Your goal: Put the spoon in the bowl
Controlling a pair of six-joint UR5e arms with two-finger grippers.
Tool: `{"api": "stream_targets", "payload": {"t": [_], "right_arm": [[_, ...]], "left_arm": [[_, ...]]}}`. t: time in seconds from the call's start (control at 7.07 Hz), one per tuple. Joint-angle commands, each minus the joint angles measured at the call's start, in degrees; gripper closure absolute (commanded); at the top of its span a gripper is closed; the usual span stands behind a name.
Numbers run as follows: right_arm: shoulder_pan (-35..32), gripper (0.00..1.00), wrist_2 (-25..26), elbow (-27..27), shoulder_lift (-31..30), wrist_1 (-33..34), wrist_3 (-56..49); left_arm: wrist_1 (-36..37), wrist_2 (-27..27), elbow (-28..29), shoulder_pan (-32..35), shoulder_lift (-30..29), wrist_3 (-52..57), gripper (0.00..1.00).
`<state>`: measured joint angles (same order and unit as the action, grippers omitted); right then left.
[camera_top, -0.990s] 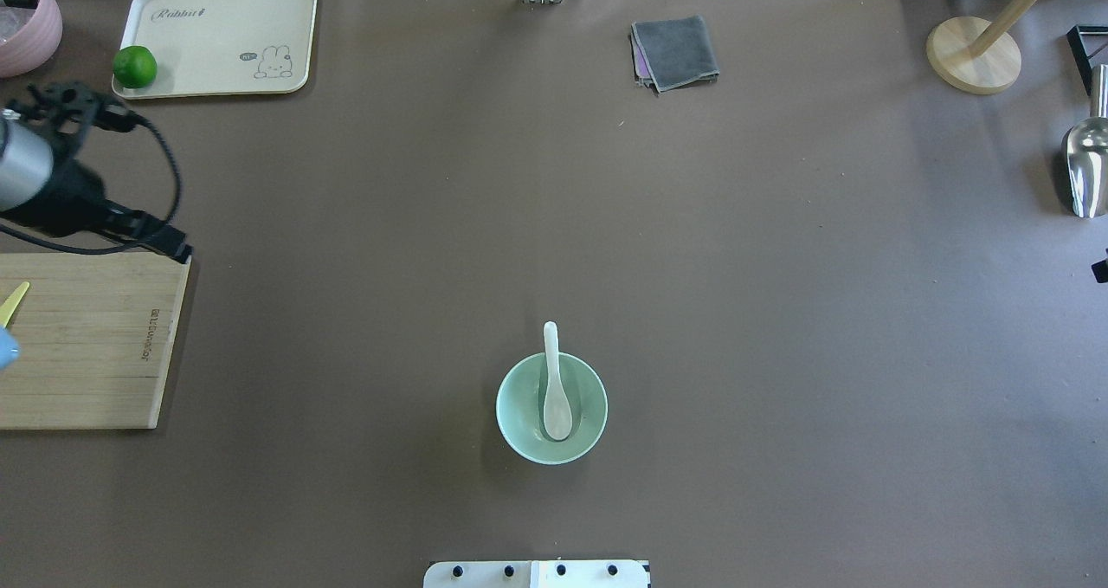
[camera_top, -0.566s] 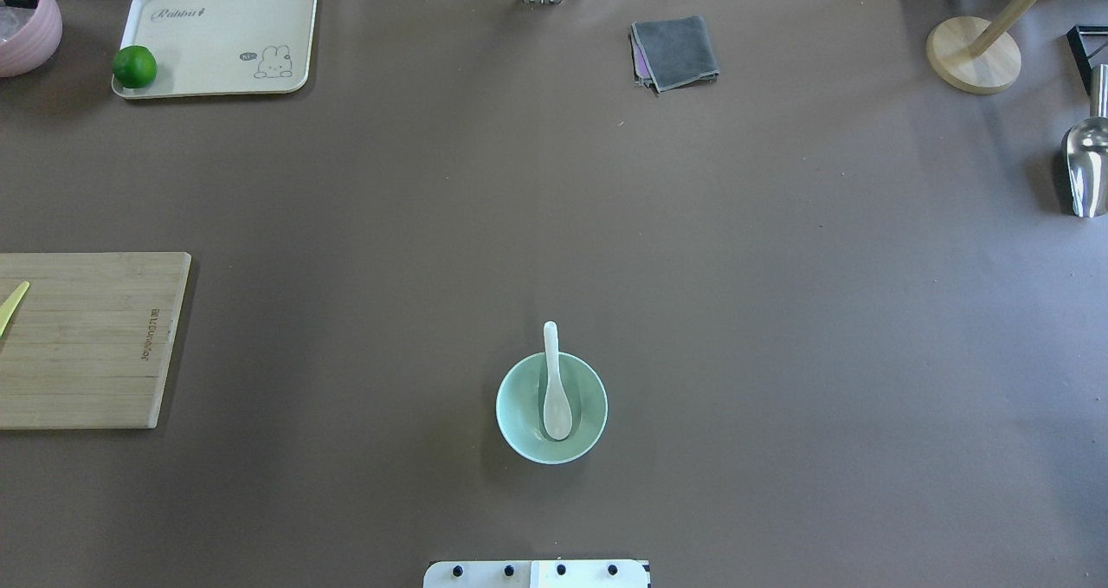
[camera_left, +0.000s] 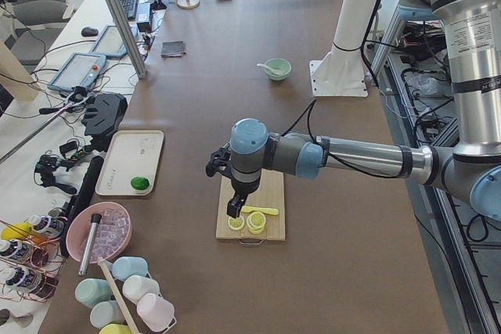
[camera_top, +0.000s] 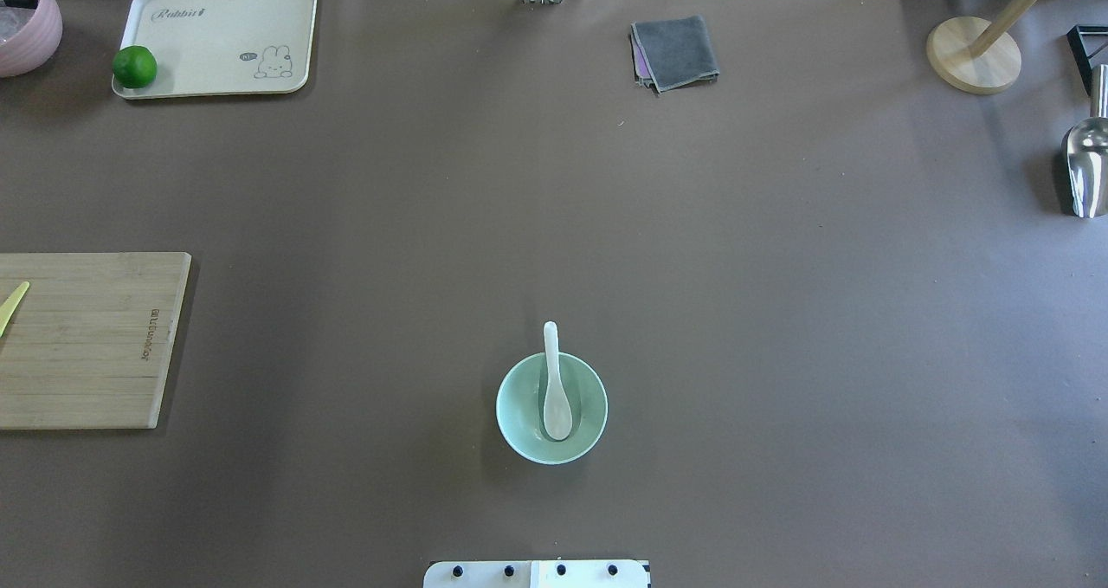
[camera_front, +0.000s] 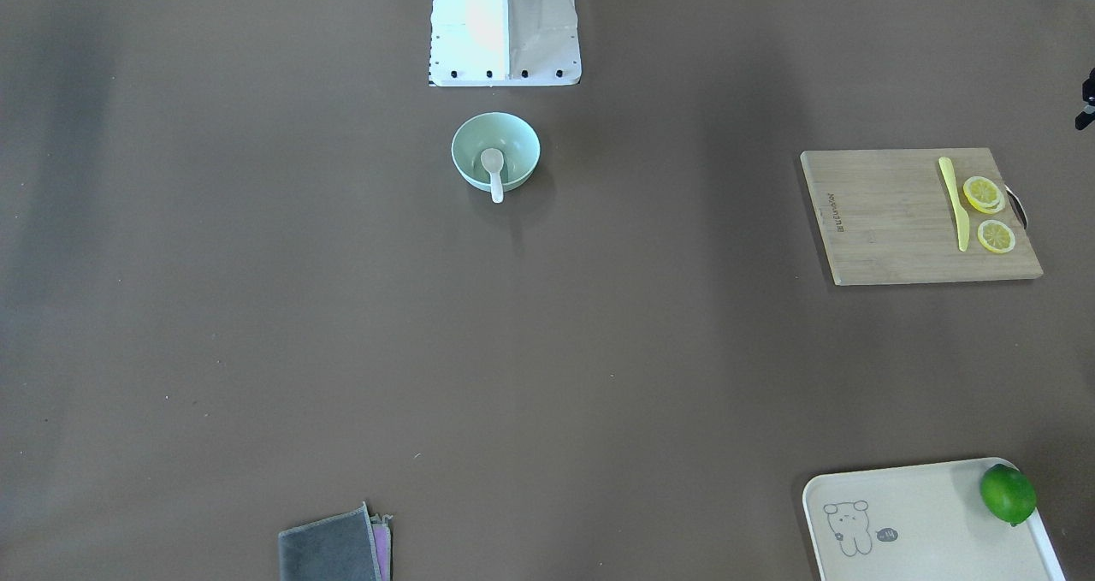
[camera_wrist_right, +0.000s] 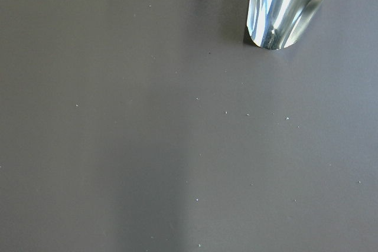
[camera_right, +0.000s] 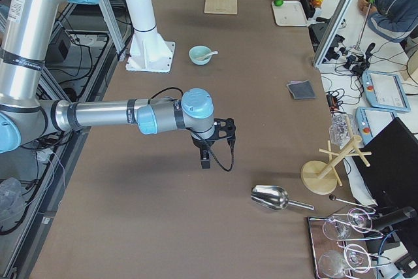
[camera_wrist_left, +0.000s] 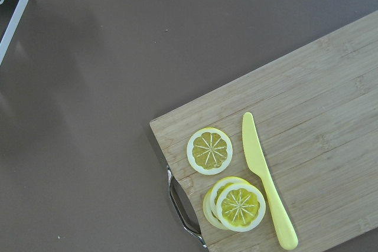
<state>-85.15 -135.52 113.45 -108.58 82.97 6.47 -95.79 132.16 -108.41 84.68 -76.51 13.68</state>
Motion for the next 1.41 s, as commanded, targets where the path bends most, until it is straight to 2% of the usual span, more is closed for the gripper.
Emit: {"api": "stream_targets", "payload": {"t": [0.0,0.28,1.13,1.27], "right_arm": [[-0.01,0.0,-1.06,-0.06,-0.14,0.08,-0.58],[-0.01,0.0,-1.15,-0.07,-0.49,0.08,-0.58],[-0.01,0.0,-2.56,-0.68,-0.58,-0.09,-0.67],[-0.01,0.0,-2.64,-0.68,-0.49,-0.09,-0.67]], "left_arm": [[0.08,-0.06,2.14,0.48,-2.49,-0.14,0.02],[0.08,-0.24,3.63,0.4,-3.03,-0.14,0.02],[0.69,0.29,3.2,1.36,-3.56,-0.67,0.02],[0.69,2.47,3.21,1.36,-3.65,-5.45,0.02]]}}
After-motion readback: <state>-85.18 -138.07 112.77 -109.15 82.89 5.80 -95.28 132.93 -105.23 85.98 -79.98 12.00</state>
